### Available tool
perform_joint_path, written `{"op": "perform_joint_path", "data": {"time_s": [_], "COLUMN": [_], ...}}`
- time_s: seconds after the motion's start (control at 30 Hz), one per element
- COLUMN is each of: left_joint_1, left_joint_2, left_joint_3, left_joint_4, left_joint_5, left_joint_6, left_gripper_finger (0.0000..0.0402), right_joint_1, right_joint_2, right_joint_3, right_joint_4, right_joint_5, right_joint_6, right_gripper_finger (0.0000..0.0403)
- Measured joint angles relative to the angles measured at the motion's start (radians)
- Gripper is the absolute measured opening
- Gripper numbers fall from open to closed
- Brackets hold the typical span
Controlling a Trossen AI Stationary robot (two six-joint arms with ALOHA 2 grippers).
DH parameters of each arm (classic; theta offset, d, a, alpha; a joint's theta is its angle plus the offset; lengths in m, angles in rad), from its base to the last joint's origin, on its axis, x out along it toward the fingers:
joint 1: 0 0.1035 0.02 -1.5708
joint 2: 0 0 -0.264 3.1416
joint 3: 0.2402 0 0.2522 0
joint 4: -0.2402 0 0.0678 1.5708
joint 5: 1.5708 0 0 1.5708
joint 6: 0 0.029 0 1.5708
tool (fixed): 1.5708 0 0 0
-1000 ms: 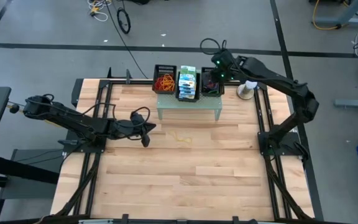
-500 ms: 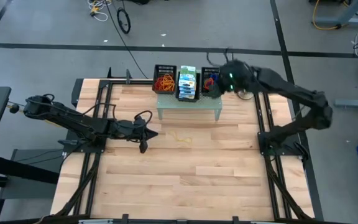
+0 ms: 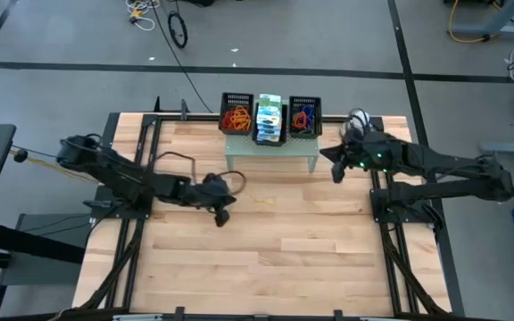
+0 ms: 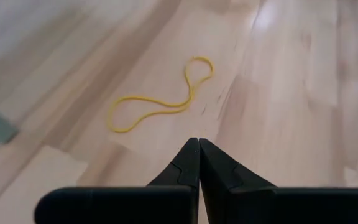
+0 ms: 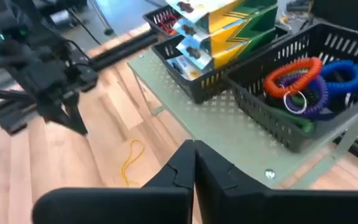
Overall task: Pick & Place Office Desk Supplies
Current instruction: Put the yellow rubber band into the left black bin on the shelf
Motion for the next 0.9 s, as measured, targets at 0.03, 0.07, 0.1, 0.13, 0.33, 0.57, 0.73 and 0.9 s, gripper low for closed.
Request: {"op": "perform_joint_path", "data": {"time_s": [0.03, 0.07, 0.1, 0.13, 0.33, 0.57, 0.73, 0.9], "left_joint_1": [0.000, 0.000, 0.002, 0.007, 0.054, 0.096, 0.107, 0.107], "left_joint_2": [0.039, 0.074, 0.107, 0.141, 0.308, 0.456, 0.520, 0.576], "left_joint_3": [0.036, 0.069, 0.099, 0.129, 0.310, 0.476, 0.544, 0.575], "left_joint_4": [-0.024, -0.042, -0.052, -0.057, -0.157, -0.277, -0.285, -0.286], "left_joint_5": [0.001, 0.001, 0.005, 0.018, 0.108, 0.129, 0.143, 0.155], "left_joint_6": [0.001, 0.001, -0.004, -0.008, -0.001, 0.146, 0.209, 0.223], "left_gripper_finger": [0.0006, 0.0006, 0.0008, 0.0011, 0.0043, 0.0098, 0.0131, 0.0135], "right_joint_1": [0.002, 0.002, 0.002, 0.002, 0.002, 0.002, 0.002, 0.002], "right_joint_2": [-0.027, -0.053, -0.076, -0.097, -0.176, -0.187, -0.187, -0.187], "right_joint_3": [-0.025, -0.047, -0.065, -0.079, -0.124, -0.143, -0.143, -0.143], "right_joint_4": [0.014, 0.025, 0.034, 0.036, 0.044, 0.079, 0.106, 0.126], "right_joint_5": [0.000, 0.000, 0.001, 0.000, 0.013, 0.059, 0.060, 0.060], "right_joint_6": [0.000, 0.000, 0.001, 0.005, 0.009, 0.031, 0.031, 0.031], "right_gripper_finger": [0.0007, 0.0005, 0.0004, 0.0005, 0.0016, 0.0009, 0.0007, 0.0011]}}
